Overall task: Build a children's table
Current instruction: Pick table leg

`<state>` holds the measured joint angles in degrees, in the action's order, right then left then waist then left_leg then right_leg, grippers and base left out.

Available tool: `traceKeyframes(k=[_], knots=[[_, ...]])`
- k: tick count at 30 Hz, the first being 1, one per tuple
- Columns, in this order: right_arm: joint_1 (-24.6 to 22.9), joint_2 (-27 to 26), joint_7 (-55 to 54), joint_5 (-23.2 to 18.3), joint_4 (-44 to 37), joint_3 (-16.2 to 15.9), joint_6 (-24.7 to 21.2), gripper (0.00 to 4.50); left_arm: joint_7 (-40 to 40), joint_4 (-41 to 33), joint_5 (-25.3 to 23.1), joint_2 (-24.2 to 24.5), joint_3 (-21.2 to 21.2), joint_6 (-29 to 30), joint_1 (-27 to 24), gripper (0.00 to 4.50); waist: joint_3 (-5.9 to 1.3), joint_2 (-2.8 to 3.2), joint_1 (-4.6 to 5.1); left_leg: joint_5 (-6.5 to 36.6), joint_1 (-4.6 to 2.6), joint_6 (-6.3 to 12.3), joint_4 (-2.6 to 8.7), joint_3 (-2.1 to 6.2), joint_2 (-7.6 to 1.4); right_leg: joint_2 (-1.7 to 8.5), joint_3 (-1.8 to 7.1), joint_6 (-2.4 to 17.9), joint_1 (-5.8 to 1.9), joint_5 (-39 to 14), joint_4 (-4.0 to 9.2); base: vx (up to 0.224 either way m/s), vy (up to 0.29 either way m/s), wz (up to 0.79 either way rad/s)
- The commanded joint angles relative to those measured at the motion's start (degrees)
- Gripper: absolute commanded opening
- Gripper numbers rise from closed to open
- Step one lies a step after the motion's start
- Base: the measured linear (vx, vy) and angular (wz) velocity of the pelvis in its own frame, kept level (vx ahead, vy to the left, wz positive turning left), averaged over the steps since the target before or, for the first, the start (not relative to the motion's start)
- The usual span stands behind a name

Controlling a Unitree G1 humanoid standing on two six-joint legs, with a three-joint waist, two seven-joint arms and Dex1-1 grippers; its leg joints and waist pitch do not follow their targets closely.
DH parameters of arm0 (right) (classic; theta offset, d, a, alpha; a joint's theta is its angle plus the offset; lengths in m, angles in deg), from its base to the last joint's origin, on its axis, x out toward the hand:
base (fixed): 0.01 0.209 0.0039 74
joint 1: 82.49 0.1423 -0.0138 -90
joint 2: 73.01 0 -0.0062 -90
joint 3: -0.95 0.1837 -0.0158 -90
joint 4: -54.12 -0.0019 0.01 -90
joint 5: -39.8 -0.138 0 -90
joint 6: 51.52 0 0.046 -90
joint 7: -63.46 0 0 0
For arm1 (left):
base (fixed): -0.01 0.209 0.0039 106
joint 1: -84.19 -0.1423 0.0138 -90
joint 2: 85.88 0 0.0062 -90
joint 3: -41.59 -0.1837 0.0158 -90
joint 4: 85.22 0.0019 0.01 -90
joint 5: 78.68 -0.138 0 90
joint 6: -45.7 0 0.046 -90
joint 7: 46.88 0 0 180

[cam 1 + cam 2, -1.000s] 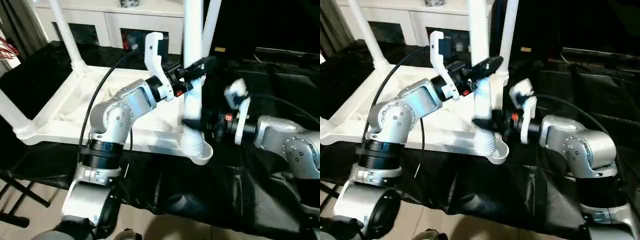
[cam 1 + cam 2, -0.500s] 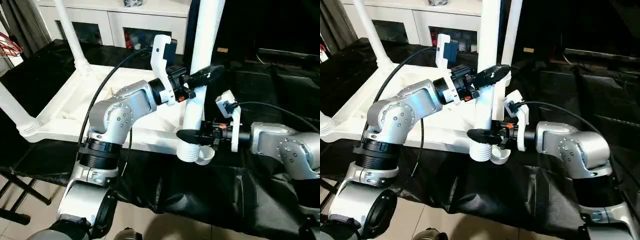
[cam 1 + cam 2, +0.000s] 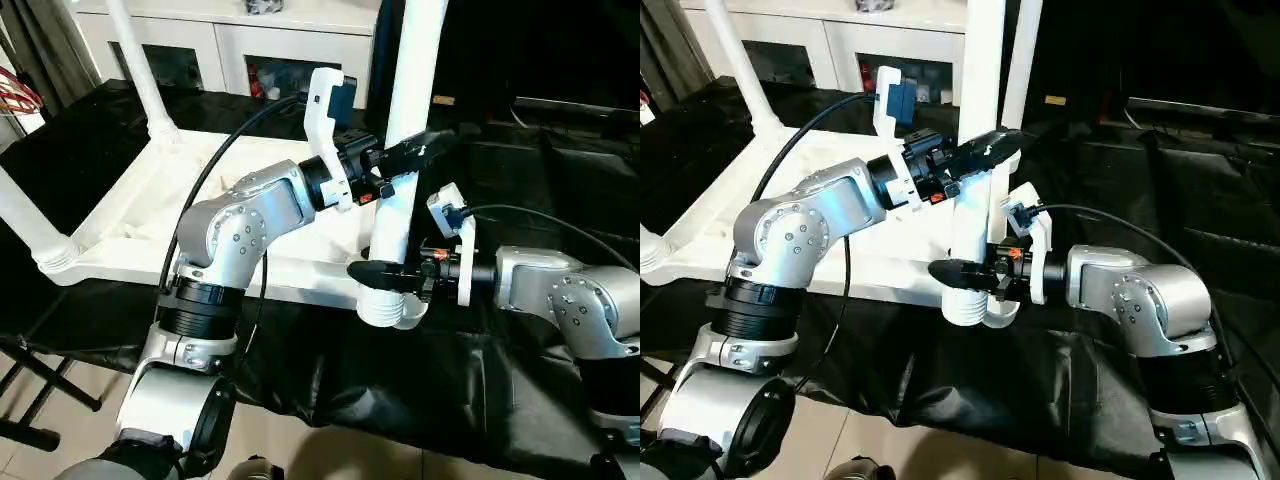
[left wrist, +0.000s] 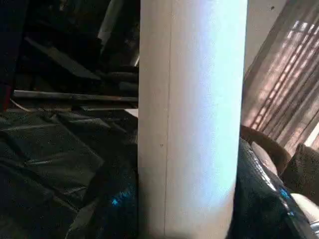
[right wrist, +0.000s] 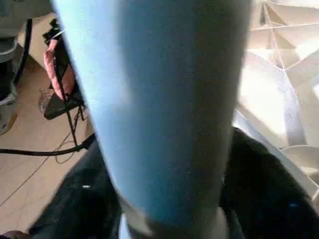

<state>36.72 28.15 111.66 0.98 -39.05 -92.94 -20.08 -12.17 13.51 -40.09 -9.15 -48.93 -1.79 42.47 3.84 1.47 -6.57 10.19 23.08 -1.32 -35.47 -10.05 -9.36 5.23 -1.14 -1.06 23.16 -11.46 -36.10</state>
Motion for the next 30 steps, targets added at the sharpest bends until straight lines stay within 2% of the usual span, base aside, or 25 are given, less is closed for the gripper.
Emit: traceKeyframes(k=[1, 6, 12, 13, 14, 15, 17, 18, 21, 22, 23, 24, 25, 26, 27, 28, 29, 30], knots=[[0.80, 0.15, -0.31, 0.26, 0.73, -0.12, -0.25, 2.58, 1.03, -2.02, 0.77, -0.08, -0.03, 0.74, 0.16, 1.79, -4.77, -1.59, -0.27, 3.47, -1.25, 2.08, 3.76, 0.63, -2.53, 2.61, 1.25, 14.86, -3.20, -2.08, 3.50, 0.000, 0.000, 0.00], [0.81, -0.05, -0.28, 0.37, 0.68, -0.15, -0.11, 2.10, 1.18, -2.24, 0.43, 0.00, -0.43, 0.83, -0.10, 1.79, -4.75, -1.49, -0.26, 4.17, -1.31, 1.59, 3.82, 0.66, -2.55, 2.60, 1.26, 14.55, -3.14, -3.00, 3.61, 0.000, 0.000, 0.00], [0.64, -0.47, -0.43, 0.70, 0.75, -0.29, 0.39, 1.99, 1.57, -2.00, -1.21, 0.78, -1.46, -0.35, 0.02, 1.79, -4.77, -1.37, -0.30, 4.30, -1.27, 1.35, 3.87, 0.73, -2.55, 2.58, 1.25, 14.24, -3.12, -3.27, 3.64, 0.000, 0.000, 0.00], [0.59, -0.56, -0.44, 0.78, 0.78, -0.27, 0.50, 1.99, 1.84, -1.78, -0.95, 0.72, -1.49, -0.01, 0.04, 2.35, -4.79, -1.41, -0.29, 4.22, -1.25, 1.31, 3.85, 0.71, -2.53, 2.56, 1.25, 14.21, -3.15, -3.09, 3.60, 0.000, 0.000, 0.00], [0.55, -0.66, -0.53, 0.84, 0.79, -0.22, 0.60, 1.98, 1.71, -1.53, -1.23, 0.73, -1.53, -0.22, 0.09, 2.49, -4.81, -1.41, -0.28, 4.15, -1.26, 1.28, 3.84, 0.69, -2.52, 2.56, 1.25, 14.28, -3.14, -2.88, 3.56, 0.000, 0.000, 0.00], [0.49, -0.82, -0.71, 0.91, 0.79, -0.16, 0.80, 1.98, 1.71, -1.24, -1.27, 0.79, -1.50, -0.07, 0.10, 2.49, -4.80, -1.25, -0.28, 4.28, -1.31, 1.26, 3.84, 0.71, -2.54, 2.57, 1.24, 14.41, -3.09, -2.72, 3.59, 0.000, 0.000, 0.00], [0.13, -1.46, -1.64, 0.96, 0.60, 0.21, 1.31, 1.98, 1.91, -1.49, -1.44, 0.36, -1.01, -1.97, -0.42, 2.49, -4.79, -1.34, -0.24, 4.36, -1.25, 1.30, 3.87, 0.72, -2.52, 2.58, 1.24, 14.36, -3.13, -2.90, 3.63, 0.000, 0.000, 0.00], [-0.08, -1.87, -2.13, 0.91, 0.51, 0.54, 1.56, 1.95, 1.19, -1.42, -1.72, -0.48, -0.16, -4.22, -0.61, 2.76, -4.80, -1.29, -0.25, 4.70, -1.27, 1.13, 3.87, 0.69, -2.53, 2.63, 1.23, 14.39, -3.12, -3.39, 3.69, 0.000, 0.000, 0.00], [-0.71, -3.89, -4.42, 1.07, 0.61, 2.25, 3.19, 1.95, -0.72, -0.94, -0.22, -3.45, 3.95, -9.73, -0.76, 2.76, -4.78, -1.08, -0.22, 5.39, -1.26, 0.74, 3.94, 0.74, -2.65, 2.69, 1.26, 14.77, -3.16, -3.34, 3.78, 0.000, 0.000, 0.00], [-0.86, -4.62, -5.31, 1.08, 0.72, 2.91, 3.65, 1.94, -1.34, -0.76, 0.36, -4.06, 5.00, -10.68, -0.69, 2.95, -4.76, -1.12, -0.16, 5.59, -1.22, 0.73, 3.95, 0.70, -2.63, 2.68, 1.26, 14.83, -3.08, -3.31, 3.86, 0.000, 0.000, 0.00], [-1.05, -5.35, -6.06, 1.11, 0.76, 3.58, 4.48, 1.94, -2.25, -0.49, 0.77, -4.69, 6.20, -11.94, -0.51, 2.95, -4.76, -1.10, -0.14, 6.02, -1.20, 0.59, 3.96, 0.72, -2.59, 2.71, 1.20, 15.04, -3.09, -3.59, 3.88, 0.000, 0.000, 0.00], [-1.47, -6.64, -7.82, 1.79, 0.67, 4.63, 6.57, 1.93, -3.70, -0.24, 1.11, -4.94, 7.70, -12.76, -0.32, 2.95, -4.79, -1.17, -0.12, 6.41, -1.22, 0.47, 4.01, 0.73, -2.61, 2.75, 1.20, 14.82, -3.11, -3.95, 3.89, 0.000, 0.000, 0.00], [-1.87, -7.48, -9.27, 2.36, 0.63, 5.34, 7.90, 1.93, -3.97, -0.32, -0.17, -4.28, 7.61, -13.99, -0.66, 2.95, -4.77, -0.62, -0.18, 6.79, -1.26, 0.27, 4.02, 0.79, -2.61, 2.73, 1.20, 14.64, -2.93, -4.42, 3.90, 0.000, 0.000, 0.00], [-1.87, -7.48, -9.27, 2.36, 0.63, 5.34, 7.90, 1.93, -3.97, -0.32, -0.17, -4.28, 7.61, -13.99, -0.66, 2.95, -4.72, -0.83, -0.06, 7.34, -1.26, 0.22, 4.09, 0.76, -2.58, 2.62, 1.19, 14.07, -2.88, -5.07, 4.15, 0.000, 0.000, 0.00], [-2.56, -8.81, -11.43, 3.12, 0.54, 6.54, 10.18, 1.93, -2.95, -0.72, -1.59, -2.81, 7.06, -14.63, -1.63, 2.95, -4.72, -0.75, -0.06, 7.99, -1.38, -0.33, 4.28, 0.86, -2.57, 2.58, 1.19, 12.90, -2.82, -6.50, 4.20, 0.000, 0.000, 0.00], [-2.56, -8.81, -11.43, 3.12, 0.54, 6.54, 10.18, 1.92, -2.95, -0.72, -1.59, -2.81, 7.06, -14.63, -1.63, 2.95, -4.68, -0.72, 0.11, 8.17, -1.32, -0.59, 4.36, 0.85, -2.56, 2.49, 1.20, 12.56, -2.75, -6.94, 4.19, 0.000, 0.000, 0.00], [-3.13, -10.20, -15.42, 4.17, 1.31, 8.52, 11.51, 1.91, -0.24, -1.16, -3.66, 0.49, 4.79, -13.27, -3.46, 2.95, -4.68, -0.49, 0.23, 8.60, -1.44, -1.16, 4.48, 0.94, -2.56, 2.44, 1.15, 11.95, -2.60, -7.60, 4.24, 0.000, 0.000, 0.00], [-3.13, -10.20, -15.42, 4.17, 1.31, 8.52, 11.51, 1.91, -0.24, -1.16, -3.66, 0.49, 4.79, -13.27, -3.46, 2.95, -4.64, -0.48, 0.50, 9.02, -1.42, -1.62, 4.61, 0.91, -2.46, 2.24, 1.13, 11.47, -2.57, -8.31, 4.21, 0.000, 0.000, 0.00]])
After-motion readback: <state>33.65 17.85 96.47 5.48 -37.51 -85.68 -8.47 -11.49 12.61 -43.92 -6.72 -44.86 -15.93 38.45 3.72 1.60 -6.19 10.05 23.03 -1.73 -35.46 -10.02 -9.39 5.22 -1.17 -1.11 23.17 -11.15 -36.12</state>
